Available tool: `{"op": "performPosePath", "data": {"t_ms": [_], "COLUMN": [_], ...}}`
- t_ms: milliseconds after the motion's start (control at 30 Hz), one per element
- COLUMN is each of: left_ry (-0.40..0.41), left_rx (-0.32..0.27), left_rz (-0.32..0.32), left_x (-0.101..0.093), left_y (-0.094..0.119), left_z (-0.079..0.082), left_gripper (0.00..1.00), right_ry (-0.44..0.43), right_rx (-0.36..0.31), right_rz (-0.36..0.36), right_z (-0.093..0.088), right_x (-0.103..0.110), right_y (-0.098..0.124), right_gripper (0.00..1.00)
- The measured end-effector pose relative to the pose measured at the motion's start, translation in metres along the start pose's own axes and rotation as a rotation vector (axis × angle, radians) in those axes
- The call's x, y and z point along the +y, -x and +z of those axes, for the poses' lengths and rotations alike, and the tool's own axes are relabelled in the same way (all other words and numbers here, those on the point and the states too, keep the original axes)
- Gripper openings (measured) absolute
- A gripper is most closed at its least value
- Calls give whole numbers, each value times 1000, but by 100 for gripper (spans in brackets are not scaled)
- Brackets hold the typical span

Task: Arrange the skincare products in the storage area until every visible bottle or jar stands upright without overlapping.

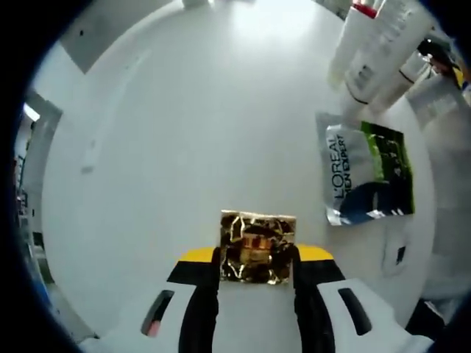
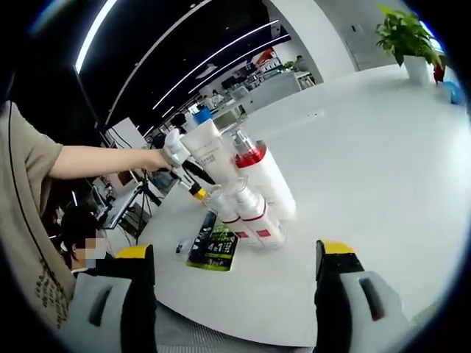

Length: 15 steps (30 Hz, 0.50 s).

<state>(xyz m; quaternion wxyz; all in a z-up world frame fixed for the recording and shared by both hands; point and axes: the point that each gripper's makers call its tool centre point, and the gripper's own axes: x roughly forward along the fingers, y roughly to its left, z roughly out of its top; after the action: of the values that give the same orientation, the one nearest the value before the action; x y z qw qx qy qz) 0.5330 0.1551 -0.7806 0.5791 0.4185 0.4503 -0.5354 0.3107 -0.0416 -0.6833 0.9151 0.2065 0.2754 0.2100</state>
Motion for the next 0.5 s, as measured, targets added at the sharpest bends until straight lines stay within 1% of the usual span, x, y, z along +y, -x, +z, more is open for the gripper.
{"op": "performPosePath", "data": {"t_ms": [167, 267, 367, 400, 500], "left_ry": [82, 141, 213, 218, 274], "left_rx": [10, 6, 2, 2, 4], "left_rz": [13, 22, 25, 29, 44], "left_x": [1, 2, 2, 3, 3], "left_y": [2, 4, 7, 7, 14], "left_z": [-3, -5, -9, -10, -15], "left_gripper": [35, 34, 32, 32, 32], "right_ry": [3, 1, 5, 4, 7], "right_rx": [5, 11, 15, 16, 19], "right_rz": [0, 3, 2, 3, 5], "right_z": [-1, -2, -3, -3, -3], "right_x": [0, 1, 0, 0, 0], "right_y": [0, -1, -2, -2, -2], "right_gripper": [90, 90, 89, 89, 89]}}
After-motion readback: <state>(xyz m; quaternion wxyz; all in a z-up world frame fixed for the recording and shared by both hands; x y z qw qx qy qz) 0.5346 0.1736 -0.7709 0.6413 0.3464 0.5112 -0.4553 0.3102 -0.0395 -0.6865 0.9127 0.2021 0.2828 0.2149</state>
